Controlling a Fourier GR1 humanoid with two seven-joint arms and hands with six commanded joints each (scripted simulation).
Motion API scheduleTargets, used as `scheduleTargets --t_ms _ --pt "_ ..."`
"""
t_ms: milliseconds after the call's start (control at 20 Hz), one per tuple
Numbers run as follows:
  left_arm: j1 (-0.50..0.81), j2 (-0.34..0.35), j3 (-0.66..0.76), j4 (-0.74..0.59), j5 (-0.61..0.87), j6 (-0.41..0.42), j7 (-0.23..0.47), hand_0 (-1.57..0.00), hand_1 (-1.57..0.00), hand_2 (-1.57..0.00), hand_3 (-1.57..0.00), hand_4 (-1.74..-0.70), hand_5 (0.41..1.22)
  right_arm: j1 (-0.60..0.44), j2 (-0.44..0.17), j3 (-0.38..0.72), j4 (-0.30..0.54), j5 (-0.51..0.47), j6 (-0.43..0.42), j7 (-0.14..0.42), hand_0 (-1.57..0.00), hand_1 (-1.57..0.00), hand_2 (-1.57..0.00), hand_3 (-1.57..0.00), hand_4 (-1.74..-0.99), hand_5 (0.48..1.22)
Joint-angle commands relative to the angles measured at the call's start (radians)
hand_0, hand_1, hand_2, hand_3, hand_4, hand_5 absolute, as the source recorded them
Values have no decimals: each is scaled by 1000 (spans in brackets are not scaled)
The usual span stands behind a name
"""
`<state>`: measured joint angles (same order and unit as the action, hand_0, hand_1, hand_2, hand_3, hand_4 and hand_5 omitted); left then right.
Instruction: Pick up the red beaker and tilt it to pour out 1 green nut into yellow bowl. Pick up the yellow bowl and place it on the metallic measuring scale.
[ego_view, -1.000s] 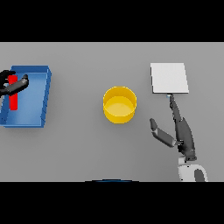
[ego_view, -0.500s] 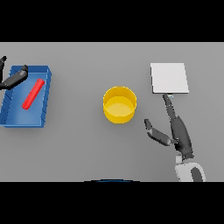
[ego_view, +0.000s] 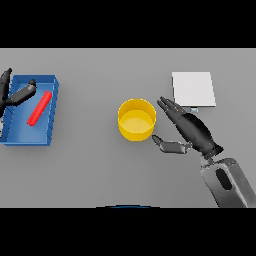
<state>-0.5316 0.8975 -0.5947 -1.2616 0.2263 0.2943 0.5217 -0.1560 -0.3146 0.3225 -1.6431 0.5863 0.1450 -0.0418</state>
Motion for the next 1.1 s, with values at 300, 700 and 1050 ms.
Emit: scheduleTargets --t_ms 300,700,1050 --pt "-7 3 4 0 10 -11 -3 0 0 0 0 -797 723 -218 -58 118 126 114 135 -30 1 1 1 1 -1273 656" --pt "-18 2 1 14 0 -14 -10 1 1 1 1 -793 720 -355 -49 217 272 160 239 -101 1 1 1 1 -1250 686" --pt "-29 10 8 30 6 -34 -20 1 1 1 1 -797 734 -417 -21 271 392 184 286 -121 1 1 1 1 -1281 674"
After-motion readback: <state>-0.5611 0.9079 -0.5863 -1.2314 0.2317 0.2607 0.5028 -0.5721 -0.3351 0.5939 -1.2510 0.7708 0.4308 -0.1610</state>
